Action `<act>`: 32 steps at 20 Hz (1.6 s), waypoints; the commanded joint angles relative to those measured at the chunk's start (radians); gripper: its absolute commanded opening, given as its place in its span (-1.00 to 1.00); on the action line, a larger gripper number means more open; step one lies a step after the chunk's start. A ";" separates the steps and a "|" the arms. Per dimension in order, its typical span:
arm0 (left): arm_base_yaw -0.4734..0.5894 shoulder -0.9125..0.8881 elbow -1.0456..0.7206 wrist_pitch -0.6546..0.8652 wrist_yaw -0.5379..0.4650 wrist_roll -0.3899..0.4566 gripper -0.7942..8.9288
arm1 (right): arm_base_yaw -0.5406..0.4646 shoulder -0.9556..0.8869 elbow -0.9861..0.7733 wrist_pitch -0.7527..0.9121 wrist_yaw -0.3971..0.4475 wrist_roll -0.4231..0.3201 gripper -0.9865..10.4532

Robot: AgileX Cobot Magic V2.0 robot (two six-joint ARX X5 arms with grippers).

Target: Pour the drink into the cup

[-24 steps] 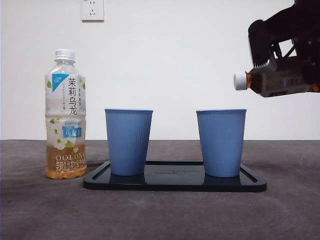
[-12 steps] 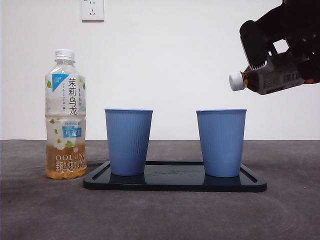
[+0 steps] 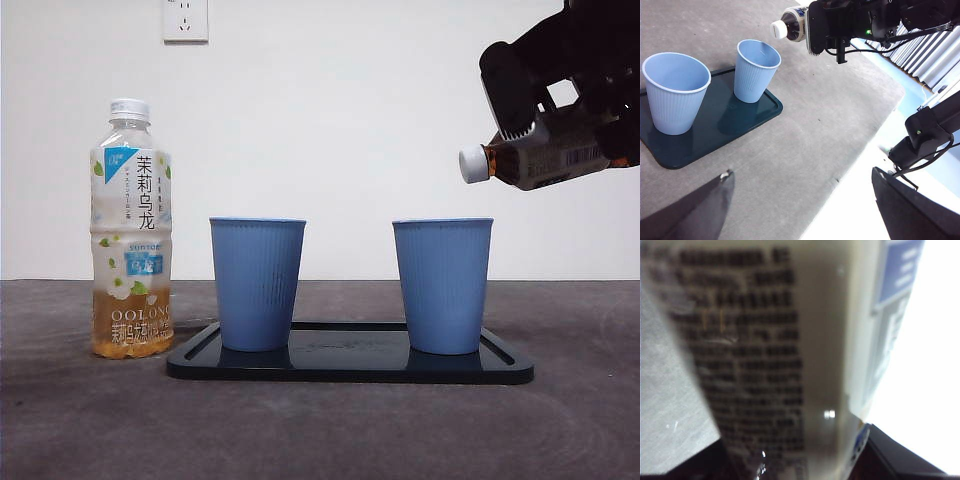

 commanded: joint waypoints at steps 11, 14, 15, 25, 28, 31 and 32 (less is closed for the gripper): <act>-0.004 0.002 0.019 0.008 0.002 0.004 0.06 | 0.002 -0.056 0.051 -0.030 -0.109 0.375 -0.55; -0.004 0.002 0.019 0.009 0.002 0.004 0.06 | -0.033 -0.134 0.052 -0.088 -0.272 0.648 -0.55; -0.004 0.002 0.019 0.009 0.002 0.004 0.06 | -0.055 -0.158 0.052 -0.102 -0.342 0.747 -0.55; -0.003 0.002 0.019 0.011 -0.012 0.003 0.06 | -0.284 -0.229 -0.113 0.237 -0.871 1.168 -0.55; -0.003 0.002 0.019 0.011 -0.048 0.000 0.06 | -0.290 -0.225 -0.241 0.465 -0.896 1.228 -0.55; -0.003 0.002 0.019 0.011 -0.059 -0.002 0.06 | -0.291 -0.201 -0.344 0.665 -0.896 1.262 -0.55; -0.003 0.002 0.019 0.011 -0.060 -0.008 0.06 | -0.292 -0.182 -0.372 0.723 -0.900 1.269 -0.55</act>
